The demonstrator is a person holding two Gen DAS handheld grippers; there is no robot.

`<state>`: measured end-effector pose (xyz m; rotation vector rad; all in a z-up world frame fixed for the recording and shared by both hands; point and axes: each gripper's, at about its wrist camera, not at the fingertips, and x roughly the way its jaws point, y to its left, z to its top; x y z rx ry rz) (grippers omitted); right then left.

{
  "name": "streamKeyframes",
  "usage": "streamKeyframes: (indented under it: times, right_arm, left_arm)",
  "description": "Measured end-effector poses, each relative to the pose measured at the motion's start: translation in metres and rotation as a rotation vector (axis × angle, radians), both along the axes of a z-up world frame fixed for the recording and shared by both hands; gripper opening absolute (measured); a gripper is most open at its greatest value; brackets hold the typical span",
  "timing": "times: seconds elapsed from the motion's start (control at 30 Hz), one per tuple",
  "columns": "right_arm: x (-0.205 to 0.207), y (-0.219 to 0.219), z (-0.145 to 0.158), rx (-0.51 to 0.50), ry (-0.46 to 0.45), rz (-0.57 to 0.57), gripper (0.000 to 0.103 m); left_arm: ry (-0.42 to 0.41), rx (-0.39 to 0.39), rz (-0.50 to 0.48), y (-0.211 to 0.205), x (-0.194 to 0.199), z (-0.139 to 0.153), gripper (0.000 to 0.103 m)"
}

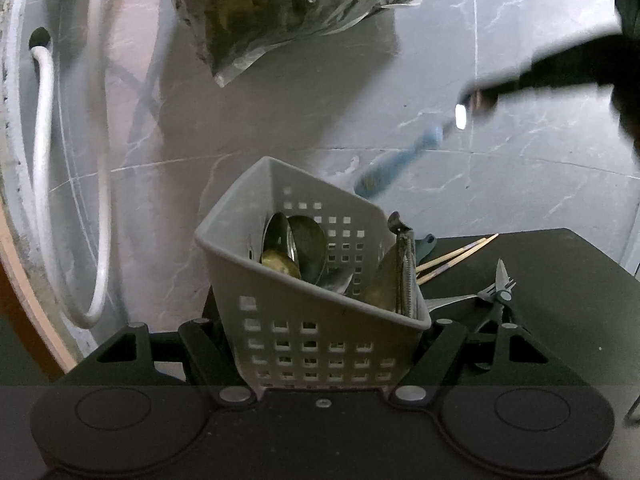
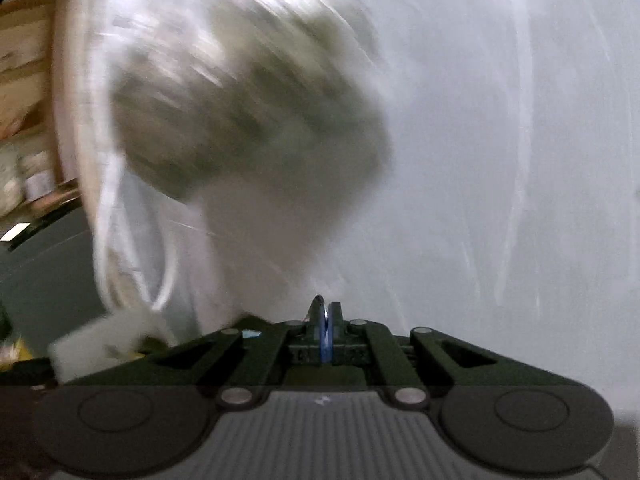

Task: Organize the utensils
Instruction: 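Lift the blue-handled spoon with the right tool and drop it into the caddy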

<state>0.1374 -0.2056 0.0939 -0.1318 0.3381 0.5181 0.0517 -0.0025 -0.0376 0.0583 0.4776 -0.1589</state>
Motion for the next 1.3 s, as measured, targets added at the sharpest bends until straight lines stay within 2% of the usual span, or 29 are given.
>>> streamKeyframes:
  times: [0.1,0.2,0.37,0.5,0.53,0.57,0.6,0.7,0.8,0.87,0.97,1.1,1.2,1.3]
  right_arm:
    - [-0.018,0.020,0.027,-0.072,-0.078,0.106,0.001]
    - [-0.029,0.043,0.033,-0.129,-0.120,0.189,0.001]
    - [-0.039,0.090,0.012,-0.231,-0.153,0.306,0.001]
    - [-0.044,0.116,-0.012,-0.277,-0.102,0.380,0.002]
    - [-0.048,0.117,-0.018,-0.276,-0.095,0.381,0.011]
    - [-0.051,0.117,-0.021,-0.265,-0.074,0.384,0.028]
    - [-0.053,0.113,-0.024,-0.238,-0.052,0.372,0.045]
    - [-0.052,0.092,-0.028,-0.130,0.013,0.294,0.054]
    - [-0.040,0.056,-0.037,-0.026,0.093,0.148,0.073]
    - [-0.033,0.027,-0.050,0.026,0.172,0.036,0.079]
    - [-0.022,-0.014,-0.077,0.056,0.303,-0.116,0.081]
    - [-0.008,-0.059,-0.106,0.109,0.457,-0.250,0.089]
    - [0.002,-0.079,-0.124,0.117,0.524,-0.304,0.094]
    - [0.013,-0.085,-0.135,0.028,0.522,-0.270,0.095]
  left_arm:
    - [-0.007,-0.002,-0.011,-0.002,0.002,-0.001,0.076]
    - [-0.009,-0.002,-0.015,-0.002,0.002,-0.001,0.076]
    - [-0.010,-0.004,-0.017,0.000,0.001,-0.002,0.076]
    - [-0.011,-0.004,-0.017,0.000,0.000,-0.003,0.076]
    - [-0.011,-0.004,-0.017,0.000,0.000,-0.003,0.076]
    - [-0.012,-0.005,-0.017,0.000,0.000,-0.003,0.076]
    - [-0.012,-0.005,-0.016,0.000,0.000,-0.003,0.076]
    - [-0.012,-0.009,-0.013,0.000,0.000,-0.003,0.076]
    - [-0.011,-0.007,-0.013,-0.001,0.001,-0.003,0.076]
    - [-0.009,-0.006,-0.012,-0.001,0.001,-0.002,0.076]
    - [-0.006,-0.004,-0.010,-0.001,0.001,-0.002,0.076]
    - [0.002,0.000,0.000,-0.003,0.002,-0.001,0.076]
    - [0.009,0.001,0.014,-0.005,0.002,-0.001,0.076]
    - [0.016,0.002,0.027,-0.006,0.002,0.000,0.077]
